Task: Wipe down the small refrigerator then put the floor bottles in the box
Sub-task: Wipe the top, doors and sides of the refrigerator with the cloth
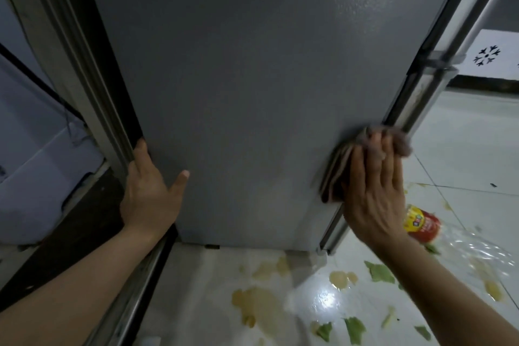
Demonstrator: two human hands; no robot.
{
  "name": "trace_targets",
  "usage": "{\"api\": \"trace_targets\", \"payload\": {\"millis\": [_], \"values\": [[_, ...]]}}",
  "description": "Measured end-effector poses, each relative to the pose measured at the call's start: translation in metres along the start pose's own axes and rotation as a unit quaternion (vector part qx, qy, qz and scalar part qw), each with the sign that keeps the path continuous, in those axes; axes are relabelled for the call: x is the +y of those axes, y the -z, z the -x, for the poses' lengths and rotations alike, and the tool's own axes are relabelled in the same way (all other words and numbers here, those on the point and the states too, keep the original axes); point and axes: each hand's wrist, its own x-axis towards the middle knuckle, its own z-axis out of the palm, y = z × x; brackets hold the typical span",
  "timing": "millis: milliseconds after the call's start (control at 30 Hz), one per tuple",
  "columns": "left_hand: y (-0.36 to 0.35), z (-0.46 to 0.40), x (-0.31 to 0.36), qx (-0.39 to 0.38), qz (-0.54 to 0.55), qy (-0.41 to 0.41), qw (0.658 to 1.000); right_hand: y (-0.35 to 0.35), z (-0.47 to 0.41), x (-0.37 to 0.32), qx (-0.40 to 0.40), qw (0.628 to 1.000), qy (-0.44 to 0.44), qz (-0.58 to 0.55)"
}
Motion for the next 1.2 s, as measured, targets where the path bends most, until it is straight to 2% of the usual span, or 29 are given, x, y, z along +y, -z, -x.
{"api": "trace_targets", "payload": {"millis": [100,167,233,333,433,533,633,733,767,833,933,1000,1067,1200], "values": [[-0.007,0.001,-0.008,0.006,-0.004,0.008,1.000,-0.002,-0.027,0.001,0.074,0.997,-0.034,0.002],[-0.011,0.001,-0.012,0.021,-0.018,0.012,1.000,-0.011,-0.021,-0.003,0.083,0.996,-0.030,-0.002],[-0.013,0.003,-0.013,0.031,-0.020,0.009,0.999,-0.021,0.005,-0.006,0.042,0.999,0.006,-0.011],[-0.014,0.003,-0.015,0.037,-0.014,-0.002,0.999,-0.032,0.045,-0.011,-0.068,0.993,0.092,0.026],[-0.016,0.004,-0.016,0.034,0.005,0.003,0.999,-0.032,0.057,-0.013,-0.096,0.984,0.144,0.040],[-0.014,0.005,-0.015,0.033,0.014,0.010,0.999,-0.021,0.035,-0.010,-0.054,0.985,0.162,0.018],[-0.013,0.004,-0.014,0.032,0.019,0.014,0.999,-0.018,-0.010,-0.025,0.024,0.995,0.100,0.007],[-0.013,0.003,-0.016,0.029,0.030,0.012,0.999,-0.028,-0.028,-0.053,0.058,0.997,0.046,-0.012],[-0.013,0.004,-0.017,0.025,0.032,0.009,0.999,-0.034,-0.022,-0.058,0.053,0.997,0.059,-0.016],[-0.011,0.003,-0.021,0.015,0.033,0.000,0.999,-0.046,-0.003,-0.066,-0.005,0.988,0.152,-0.019],[-0.005,0.003,-0.027,-0.016,0.050,-0.015,0.999,-0.053,0.025,-0.081,-0.136,0.937,0.319,0.037],[0.001,0.003,-0.031,-0.043,0.065,-0.031,0.996,-0.051,0.032,-0.087,-0.169,0.922,0.342,0.059],[0.007,0.003,-0.037,-0.069,0.067,-0.036,0.995,-0.047,0.022,-0.091,-0.130,0.932,0.330,0.068],[0.015,0.004,-0.044,-0.101,0.076,-0.027,0.992,-0.037,-0.048,-0.111,-0.016,0.976,0.217,-0.016]]}}
